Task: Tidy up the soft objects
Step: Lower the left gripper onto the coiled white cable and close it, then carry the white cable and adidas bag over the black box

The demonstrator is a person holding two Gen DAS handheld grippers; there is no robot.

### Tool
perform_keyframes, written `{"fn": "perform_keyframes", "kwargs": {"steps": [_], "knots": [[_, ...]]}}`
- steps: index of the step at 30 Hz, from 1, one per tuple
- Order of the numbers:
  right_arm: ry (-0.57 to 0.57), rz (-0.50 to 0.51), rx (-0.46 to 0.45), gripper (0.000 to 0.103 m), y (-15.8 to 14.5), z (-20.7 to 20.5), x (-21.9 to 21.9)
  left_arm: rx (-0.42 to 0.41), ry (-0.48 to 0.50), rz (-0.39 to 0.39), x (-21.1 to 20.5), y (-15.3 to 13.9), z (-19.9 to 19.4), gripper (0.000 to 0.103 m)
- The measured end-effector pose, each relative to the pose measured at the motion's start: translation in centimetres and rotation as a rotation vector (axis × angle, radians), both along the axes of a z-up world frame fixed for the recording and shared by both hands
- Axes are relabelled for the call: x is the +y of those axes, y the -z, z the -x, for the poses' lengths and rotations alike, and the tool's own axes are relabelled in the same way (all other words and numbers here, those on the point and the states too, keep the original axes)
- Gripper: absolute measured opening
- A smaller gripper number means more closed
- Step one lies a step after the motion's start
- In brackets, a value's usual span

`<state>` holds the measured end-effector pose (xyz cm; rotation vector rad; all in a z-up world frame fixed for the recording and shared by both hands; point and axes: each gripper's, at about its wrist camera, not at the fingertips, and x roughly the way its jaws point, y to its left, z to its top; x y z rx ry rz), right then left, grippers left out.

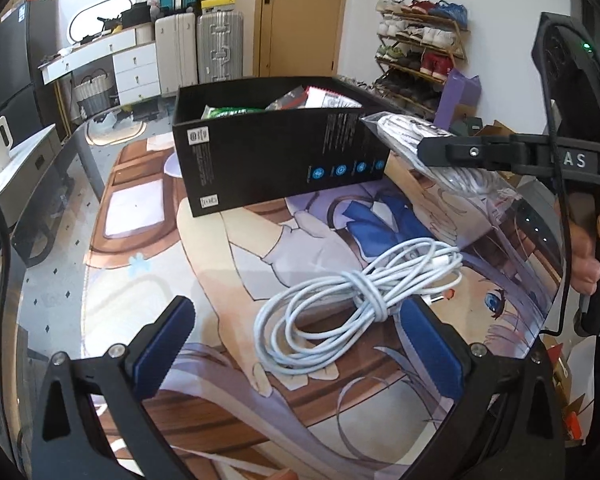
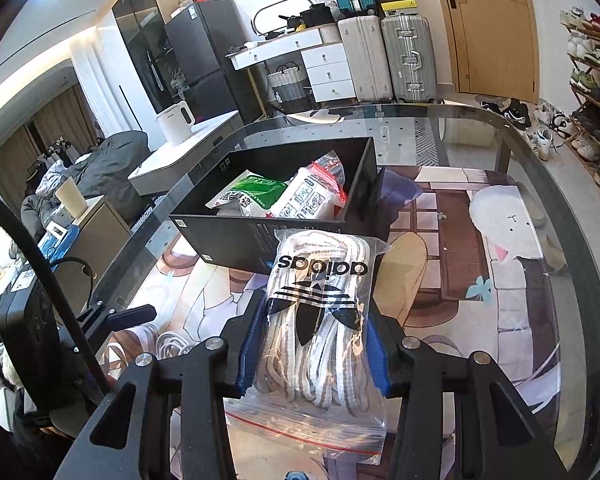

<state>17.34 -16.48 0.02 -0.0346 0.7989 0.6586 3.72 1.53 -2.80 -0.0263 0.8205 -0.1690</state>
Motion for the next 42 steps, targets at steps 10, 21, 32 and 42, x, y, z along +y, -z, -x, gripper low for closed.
{"fn": "perform_keyframes", "kwargs": {"steps": [10, 21, 32, 42], "knots": [[0.009, -0.004, 0.004, 0.045, 0.1, -0.3, -0.4, 0.003, 0.056, 0.006, 0.0, -0.5, 0.3, 0.103], [0.005, -0.006, 0.004, 0.045, 0.0, -0.2, -0.7, 0.031, 0.171, -0.021, -2.1, -0.3, -1.3, 0.085], [0.02, -0.02, 0.0, 0.045, -0.4, -0.3, -1.4, 0.019, 0.225, -0.017, -2.7, -0.6, -1.0, 0.031], [0.014, -0.025, -0.007, 0.045, -0.6, 0.1, -1.5, -0.019, 0.189, 0.027, -1.3, -2.0, -0.3, 0.031]]}}
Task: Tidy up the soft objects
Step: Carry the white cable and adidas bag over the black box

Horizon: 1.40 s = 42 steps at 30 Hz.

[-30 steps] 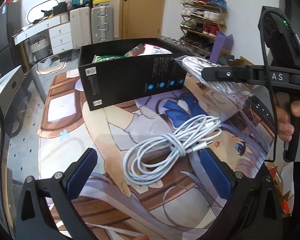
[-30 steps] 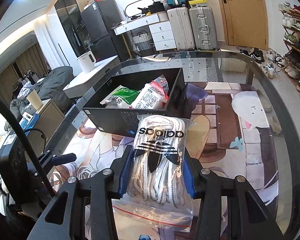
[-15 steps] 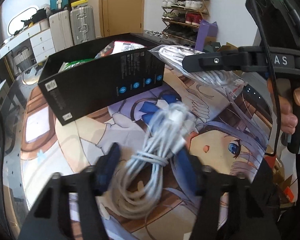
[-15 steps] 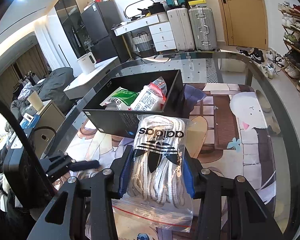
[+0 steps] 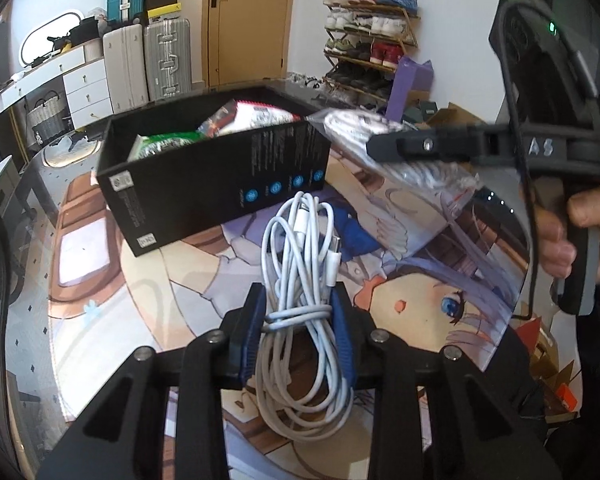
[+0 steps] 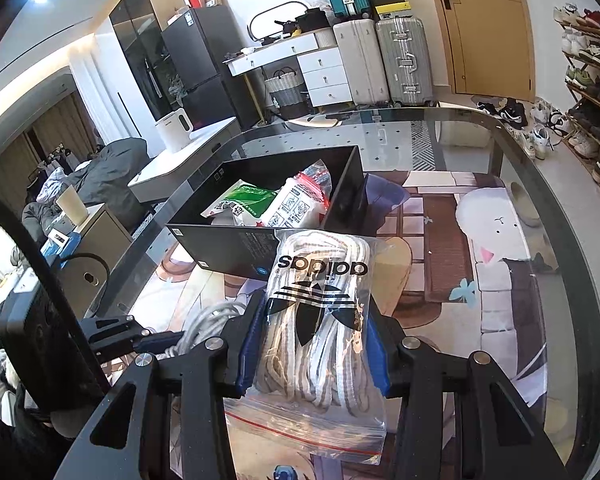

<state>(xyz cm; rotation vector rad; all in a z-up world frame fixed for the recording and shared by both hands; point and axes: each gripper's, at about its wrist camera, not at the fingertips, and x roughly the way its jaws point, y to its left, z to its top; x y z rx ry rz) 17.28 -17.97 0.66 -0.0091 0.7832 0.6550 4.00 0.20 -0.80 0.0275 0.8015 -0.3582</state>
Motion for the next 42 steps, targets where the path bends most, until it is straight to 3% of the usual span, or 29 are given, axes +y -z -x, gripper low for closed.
{"fn": "perform_keyframes", "kwargs": {"steps": [12, 29, 42], "knots": [[-0.002, -0.02, -0.035, 0.045, -1.5, 0.8, -0.4, -0.105, -0.086, 0.078, 3.2, -4.3, 0.1, 0.031], [-0.067, -0.002, -0.054, 0.045, -2.5, 0.3, 2.3, -0.147, -0.122, 0.042, 5.1, -7.5, -4.7, 0.031], [-0.078, 0.049, -0.073, 0.045, -4.4, -1.9, 5.3, -0.14, -0.084, 0.013, 5.7, -8.0, -9.4, 0.031]]}}
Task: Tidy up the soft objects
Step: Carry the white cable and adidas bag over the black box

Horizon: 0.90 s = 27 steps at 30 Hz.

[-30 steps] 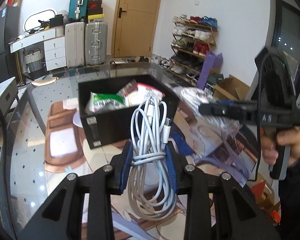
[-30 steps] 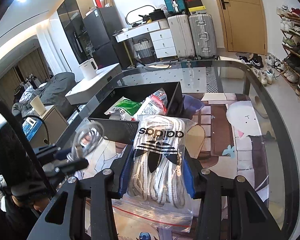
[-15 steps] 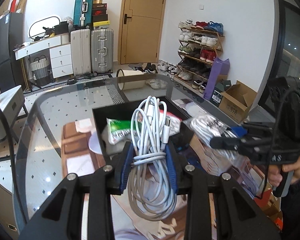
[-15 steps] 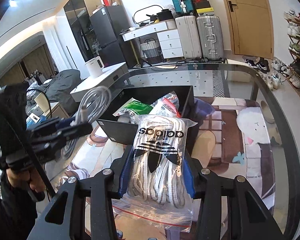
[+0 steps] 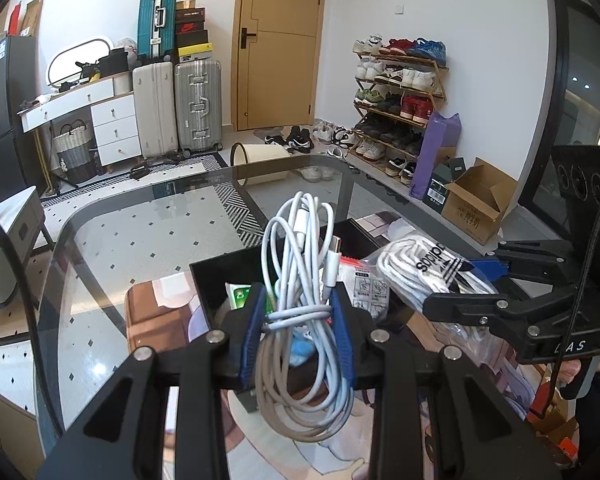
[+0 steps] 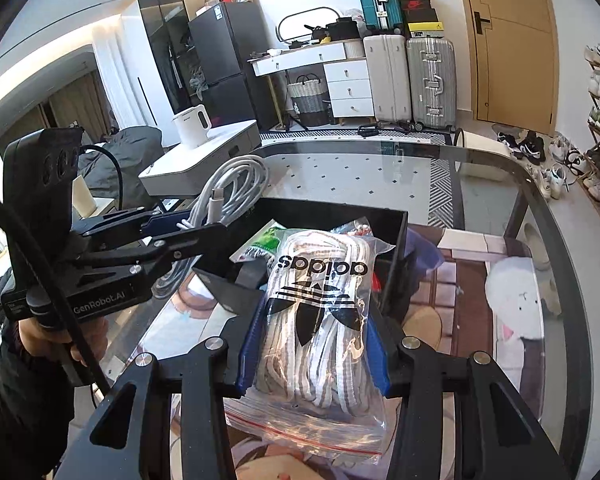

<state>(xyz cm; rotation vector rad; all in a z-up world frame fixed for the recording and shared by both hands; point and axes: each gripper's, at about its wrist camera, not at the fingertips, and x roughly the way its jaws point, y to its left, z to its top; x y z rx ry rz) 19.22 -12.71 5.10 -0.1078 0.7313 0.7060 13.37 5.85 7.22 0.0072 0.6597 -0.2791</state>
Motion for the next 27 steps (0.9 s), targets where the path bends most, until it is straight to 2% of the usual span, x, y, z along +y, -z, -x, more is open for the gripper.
{"fn": "perform_keyframes", "kwargs": {"steps": [20, 27], "knots": [[-0.021, 0.135, 0.004, 0.045, 1.1, -5.1, 4.0, 0.057, 0.03, -0.026, 0.5, 2.1, -5.3, 0.031], [-0.091, 0.237, -0.021, 0.045, 1.9, -5.9, 4.9, 0.079, 0.058, -0.061, -0.5, 3.0, -6.3, 0.031]]}}
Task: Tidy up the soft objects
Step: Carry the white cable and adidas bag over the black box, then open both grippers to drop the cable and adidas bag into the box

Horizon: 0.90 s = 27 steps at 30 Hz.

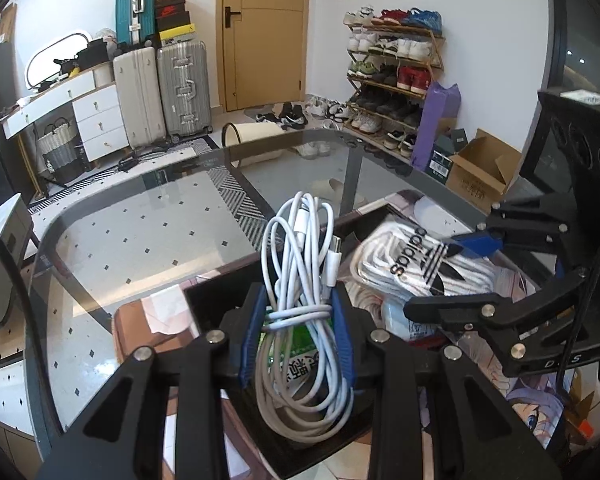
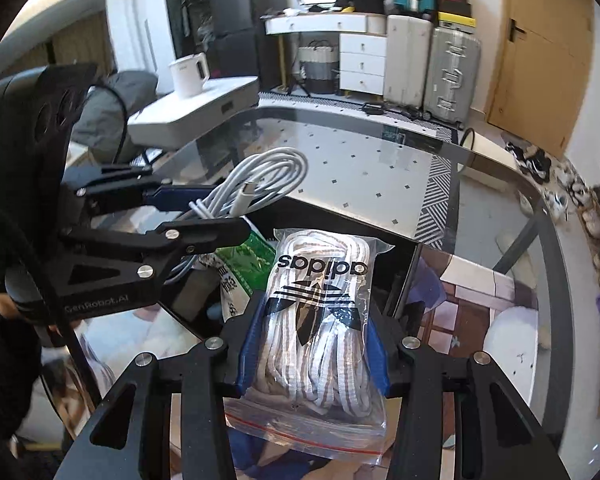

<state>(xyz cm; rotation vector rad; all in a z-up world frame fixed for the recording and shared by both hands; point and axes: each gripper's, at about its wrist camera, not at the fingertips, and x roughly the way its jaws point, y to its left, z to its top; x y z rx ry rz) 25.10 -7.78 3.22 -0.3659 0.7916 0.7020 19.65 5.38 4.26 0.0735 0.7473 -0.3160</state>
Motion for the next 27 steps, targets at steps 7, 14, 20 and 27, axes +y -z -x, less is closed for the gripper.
{"fn": "perform_keyframes", "kwargs": {"steps": [7, 14, 20, 27], "knots": [[-0.025, 0.031, -0.017, 0.045, 0.7, -0.3, 0.2, 0.026, 0.033, -0.057, -1.3, 1.5, -0.5, 0.031], [0.012, 0.014, -0.021, 0.045, 1.2, -0.9, -0.1, 0.047, 0.051, -0.07, -1.5, 2.2, -0.7, 0.031], [-0.002, -0.033, -0.092, 0.053, 0.6, 0.1, -0.6, 0.014, 0.022, -0.068, -1.1, 2.1, -0.1, 0.032], [0.013, -0.099, -0.184, 0.076, -1.8, 2.5, -2.6, -0.014, -0.04, 0.009, 0.1, 1.0, 1.7, 0.06]]}}
